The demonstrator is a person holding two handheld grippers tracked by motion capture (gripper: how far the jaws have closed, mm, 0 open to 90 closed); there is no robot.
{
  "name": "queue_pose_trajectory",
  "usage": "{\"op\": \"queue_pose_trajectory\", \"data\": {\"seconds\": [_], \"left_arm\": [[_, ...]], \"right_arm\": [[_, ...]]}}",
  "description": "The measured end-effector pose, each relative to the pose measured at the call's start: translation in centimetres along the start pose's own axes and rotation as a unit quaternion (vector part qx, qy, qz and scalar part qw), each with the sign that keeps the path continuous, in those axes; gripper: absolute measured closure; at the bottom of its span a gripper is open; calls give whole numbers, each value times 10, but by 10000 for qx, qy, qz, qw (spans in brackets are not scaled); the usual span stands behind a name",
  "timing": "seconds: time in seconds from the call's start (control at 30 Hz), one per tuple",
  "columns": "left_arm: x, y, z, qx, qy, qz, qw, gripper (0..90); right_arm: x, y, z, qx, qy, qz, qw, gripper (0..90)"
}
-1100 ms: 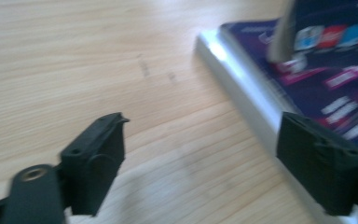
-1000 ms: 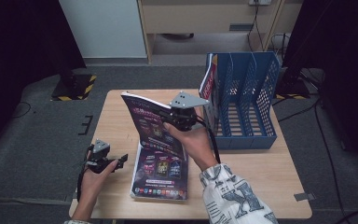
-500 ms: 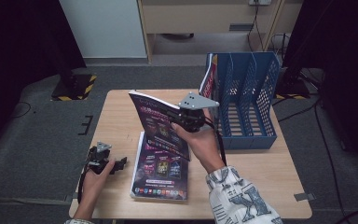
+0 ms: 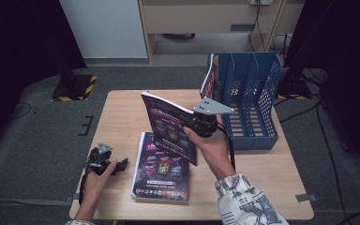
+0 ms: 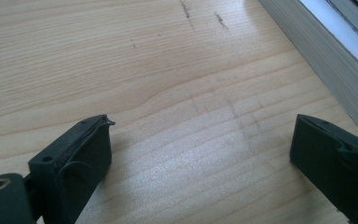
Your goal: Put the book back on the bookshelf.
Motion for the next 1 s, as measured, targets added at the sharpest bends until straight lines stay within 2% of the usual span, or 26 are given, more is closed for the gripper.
{"op": "queue_pose_trajectory", "data": {"seconds": [0.2, 0.63, 0.83, 1.0], "left_arm": [[1, 0, 0, 32, -40, 36, 10000, 40], [1, 0, 0, 41, -24, 43, 10000, 35], [1, 0, 0, 45, -25, 43, 10000, 33], [1, 0, 0, 55, -24, 50, 10000, 29]], "right_arm": [[-19, 0, -5, 28, 79, -92, 9999, 825], [-38, 6, -14, 22, 193, -47, 9998, 825], [-53, 8, -17, 58, 162, -92, 9998, 825], [-58, 11, -20, 83, 163, -46, 9998, 825]]}}
Point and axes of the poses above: each handheld gripper's, and its own axes: x roughly forward along the jaws, y roughly out of its underside, z roughly to its left, the point moved 3 cm from there along x, roughly forward along the jaws, and after that the axes turned 9 degrees about x, right-handed, at the moved point
